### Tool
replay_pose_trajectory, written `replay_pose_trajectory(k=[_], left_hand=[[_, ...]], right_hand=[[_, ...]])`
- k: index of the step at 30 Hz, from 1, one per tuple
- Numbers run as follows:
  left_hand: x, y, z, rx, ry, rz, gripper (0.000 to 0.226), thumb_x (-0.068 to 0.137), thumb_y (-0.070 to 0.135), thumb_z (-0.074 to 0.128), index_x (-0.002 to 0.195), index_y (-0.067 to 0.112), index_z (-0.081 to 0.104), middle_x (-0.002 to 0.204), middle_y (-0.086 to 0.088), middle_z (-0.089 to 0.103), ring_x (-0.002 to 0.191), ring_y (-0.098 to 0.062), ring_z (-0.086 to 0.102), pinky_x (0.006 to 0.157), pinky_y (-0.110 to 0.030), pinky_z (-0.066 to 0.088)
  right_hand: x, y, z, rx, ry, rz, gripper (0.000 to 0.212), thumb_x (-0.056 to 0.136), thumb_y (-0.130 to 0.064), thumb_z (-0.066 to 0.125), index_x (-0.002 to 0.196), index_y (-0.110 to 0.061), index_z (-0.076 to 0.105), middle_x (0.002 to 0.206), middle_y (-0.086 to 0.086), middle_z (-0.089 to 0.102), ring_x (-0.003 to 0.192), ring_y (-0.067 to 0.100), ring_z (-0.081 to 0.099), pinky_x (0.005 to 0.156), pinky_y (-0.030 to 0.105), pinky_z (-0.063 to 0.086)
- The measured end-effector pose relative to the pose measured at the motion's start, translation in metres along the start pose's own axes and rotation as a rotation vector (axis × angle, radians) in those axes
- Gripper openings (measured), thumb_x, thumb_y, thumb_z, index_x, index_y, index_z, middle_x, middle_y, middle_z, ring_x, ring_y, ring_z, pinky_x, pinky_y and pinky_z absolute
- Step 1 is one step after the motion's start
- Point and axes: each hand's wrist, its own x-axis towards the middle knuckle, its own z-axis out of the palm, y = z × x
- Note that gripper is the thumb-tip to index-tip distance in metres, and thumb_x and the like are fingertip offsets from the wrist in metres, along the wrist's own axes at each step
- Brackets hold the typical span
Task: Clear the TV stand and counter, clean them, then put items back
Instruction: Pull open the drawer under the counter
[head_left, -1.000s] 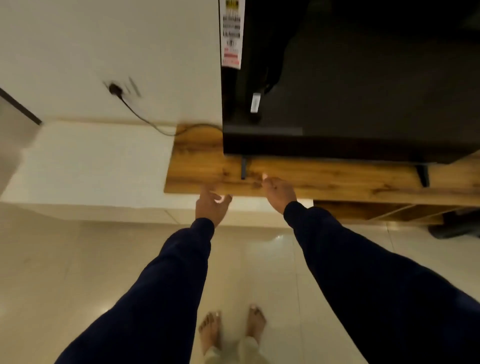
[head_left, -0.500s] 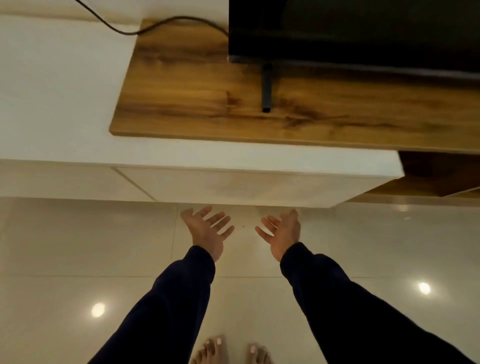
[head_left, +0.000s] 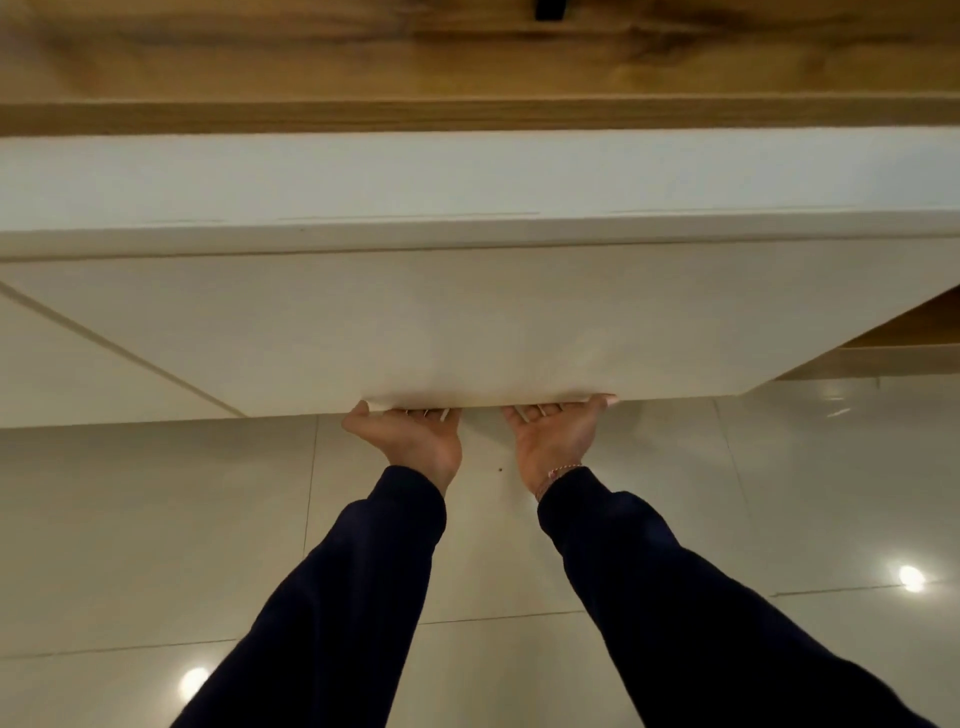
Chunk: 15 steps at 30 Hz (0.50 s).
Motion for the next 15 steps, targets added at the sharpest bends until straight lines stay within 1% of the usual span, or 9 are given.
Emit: replay_pose_trajectory(k=[2,6,7,9,11,12,13,14,15], left_hand=[[-0.001,0.0,-0.002,-0.006,-0.002,-0.001,0.063,0.093,0.052,0.027,0.129,0.011,0.059,0.129,-0.016,0.062,0.119,-0.034,0.059,0.107,-0.053,0.045],[-0.008,0.001,-0.014,0.044,-0.037,-0.028,0.063,0.095,0.048,0.024,0.135,0.009,0.053,0.131,-0.017,0.061,0.12,-0.034,0.058,0.11,-0.055,0.041],[-0.009,0.002,-0.018,0.105,-0.035,-0.05,0.063,0.095,0.048,0.023,0.136,0.01,0.053,0.13,-0.017,0.061,0.121,-0.035,0.058,0.111,-0.055,0.04],[-0.016,0.007,-0.029,0.32,-0.023,-0.103,0.06,0.096,0.046,0.024,0.134,0.011,0.055,0.128,-0.016,0.062,0.121,-0.035,0.057,0.111,-0.053,0.038],[-0.039,0.012,-0.043,0.668,0.002,-0.126,0.047,0.098,0.037,0.031,0.128,0.01,0.055,0.125,-0.009,0.063,0.116,-0.029,0.057,0.104,-0.046,0.041],[-0.054,0.015,-0.049,0.871,0.007,-0.083,0.035,0.099,0.03,0.035,0.119,0.009,0.055,0.118,-0.006,0.062,0.107,-0.024,0.057,0.095,-0.039,0.044],[-0.072,0.016,-0.053,1.064,0.004,0.01,0.023,0.099,0.025,0.04,0.109,0.01,0.054,0.109,-0.003,0.06,0.096,-0.019,0.055,0.085,-0.033,0.045],[-0.094,0.019,-0.053,1.229,-0.009,0.141,0.016,0.098,0.023,0.046,0.104,0.011,0.055,0.101,-0.001,0.061,0.087,-0.017,0.055,0.077,-0.029,0.045],[-0.119,0.022,-0.05,1.364,-0.048,0.308,0.013,0.096,0.023,0.053,0.104,0.013,0.057,0.096,0.001,0.062,0.083,-0.016,0.056,0.073,-0.028,0.046]], right_hand=[[0.0,0.001,0.0,0.0,0.012,-0.004,0.083,0.096,-0.077,0.026,0.144,-0.014,0.05,0.132,0.016,0.062,0.122,0.039,0.059,0.096,0.058,0.052],[-0.006,-0.001,-0.003,-0.004,0.013,0.004,0.083,0.095,-0.078,0.023,0.146,-0.018,0.049,0.136,0.015,0.06,0.121,0.036,0.06,0.081,0.05,0.058],[-0.01,-0.003,-0.005,-0.019,0.007,0.027,0.085,0.095,-0.079,0.022,0.147,-0.017,0.048,0.138,0.016,0.059,0.123,0.036,0.059,0.081,0.051,0.058],[-0.022,-0.011,-0.014,-0.119,-0.002,0.11,0.091,0.094,-0.08,0.017,0.149,-0.013,0.043,0.141,0.019,0.056,0.125,0.038,0.058,0.092,0.055,0.055],[-0.044,-0.025,-0.023,-0.373,0.028,0.181,0.087,0.097,-0.076,0.016,0.152,-0.011,0.037,0.139,0.022,0.056,0.125,0.039,0.059,0.104,0.058,0.049],[-0.06,-0.032,-0.026,-0.569,0.059,0.19,0.08,0.102,-0.068,0.02,0.151,-0.008,0.038,0.139,0.023,0.057,0.124,0.039,0.06,0.106,0.056,0.048],[-0.08,-0.04,-0.028,-0.789,0.086,0.153,0.068,0.106,-0.057,0.028,0.146,-0.004,0.044,0.136,0.022,0.06,0.122,0.039,0.062,0.103,0.052,0.052],[-0.101,-0.05,-0.029,-1.02,0.094,0.046,0.052,0.107,-0.045,0.04,0.136,-0.004,0.053,0.129,0.02,0.065,0.114,0.037,0.066,0.094,0.042,0.058],[-0.121,-0.058,-0.031,-1.243,0.068,-0.13,0.033,0.104,-0.036,0.051,0.12,-0.009,0.061,0.116,0.012,0.071,0.102,0.03,0.07,0.08,0.028,0.058]])
